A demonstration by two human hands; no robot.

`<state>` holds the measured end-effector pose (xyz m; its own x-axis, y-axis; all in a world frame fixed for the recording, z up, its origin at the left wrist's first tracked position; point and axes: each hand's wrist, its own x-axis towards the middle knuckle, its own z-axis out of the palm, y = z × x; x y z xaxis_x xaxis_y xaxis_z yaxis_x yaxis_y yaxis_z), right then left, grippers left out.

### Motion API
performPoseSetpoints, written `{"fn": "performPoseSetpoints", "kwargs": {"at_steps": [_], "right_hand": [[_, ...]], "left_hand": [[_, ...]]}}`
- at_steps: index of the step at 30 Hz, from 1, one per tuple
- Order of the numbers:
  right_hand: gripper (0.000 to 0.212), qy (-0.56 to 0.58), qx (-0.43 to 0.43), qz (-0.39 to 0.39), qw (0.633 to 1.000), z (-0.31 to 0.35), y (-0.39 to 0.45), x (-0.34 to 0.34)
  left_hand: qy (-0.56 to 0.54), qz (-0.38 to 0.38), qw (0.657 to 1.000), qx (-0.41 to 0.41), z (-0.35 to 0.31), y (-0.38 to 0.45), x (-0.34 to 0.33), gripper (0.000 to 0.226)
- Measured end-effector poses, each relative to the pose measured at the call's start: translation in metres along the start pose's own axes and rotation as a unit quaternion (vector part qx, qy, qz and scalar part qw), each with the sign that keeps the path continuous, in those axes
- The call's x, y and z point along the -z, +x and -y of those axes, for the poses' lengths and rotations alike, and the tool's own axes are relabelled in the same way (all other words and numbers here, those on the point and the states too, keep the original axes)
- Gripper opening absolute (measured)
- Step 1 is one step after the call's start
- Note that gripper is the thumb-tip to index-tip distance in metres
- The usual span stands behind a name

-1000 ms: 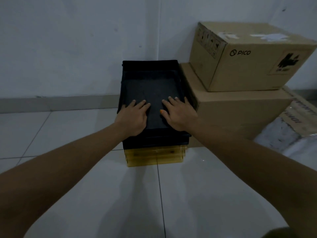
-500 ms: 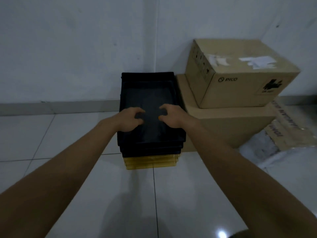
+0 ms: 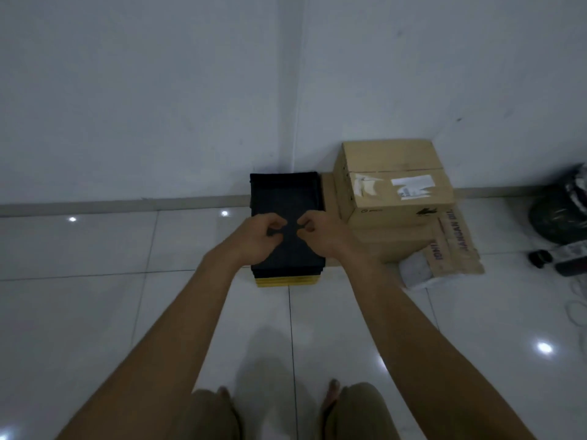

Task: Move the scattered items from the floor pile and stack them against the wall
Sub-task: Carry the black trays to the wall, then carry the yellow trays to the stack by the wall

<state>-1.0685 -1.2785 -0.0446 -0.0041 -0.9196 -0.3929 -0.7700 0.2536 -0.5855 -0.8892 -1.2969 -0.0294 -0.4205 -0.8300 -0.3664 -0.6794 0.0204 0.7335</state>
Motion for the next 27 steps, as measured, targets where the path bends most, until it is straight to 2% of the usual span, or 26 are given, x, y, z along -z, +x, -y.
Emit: {"fn": "performPoseSetpoints", "kwargs": {"at_steps": [5, 9, 12, 16, 19, 23, 27], "right_hand": [[0.035, 0.07, -0.006, -0.003, 0.998, 0.053, -0.098, 0.061], [0.041, 0.057, 0.011, 0.002, 0.998, 0.07, -0.159, 0.094], [0.046, 0.052, 0.025, 0.057, 0.997, 0.069, -0.197, 0.11], [0.048, 0.045, 0.061, 0.153, 0.985, 0.058, -0.231, 0.12], [0.048, 0.029, 0.075, 0.194, 0.978, 0.045, -0.25, 0.128], [0.046, -0.003, 0.118, 0.238, 0.964, 0.046, -0.278, 0.123], [0.042, -0.043, 0.18, 0.306, 0.934, 0.061, -0.316, 0.097]], "left_hand": [[-0.039, -0.036, 0.999, 0.011, -0.085, -0.099, 0.043, 0.035], [-0.06, -0.093, 0.993, 0.036, -0.123, -0.17, 0.044, 0.037], [-0.127, -0.132, 0.98, 0.082, -0.136, -0.208, 0.026, 0.036], [-0.208, -0.232, 0.941, 0.135, -0.136, -0.254, -0.014, 0.035], [-0.244, -0.312, 0.903, 0.165, -0.152, -0.291, -0.061, 0.031], [-0.271, -0.368, 0.862, 0.217, -0.168, -0.353, -0.113, 0.032], [-0.297, -0.422, 0.809, 0.281, -0.179, -0.42, -0.156, 0.035]]}}
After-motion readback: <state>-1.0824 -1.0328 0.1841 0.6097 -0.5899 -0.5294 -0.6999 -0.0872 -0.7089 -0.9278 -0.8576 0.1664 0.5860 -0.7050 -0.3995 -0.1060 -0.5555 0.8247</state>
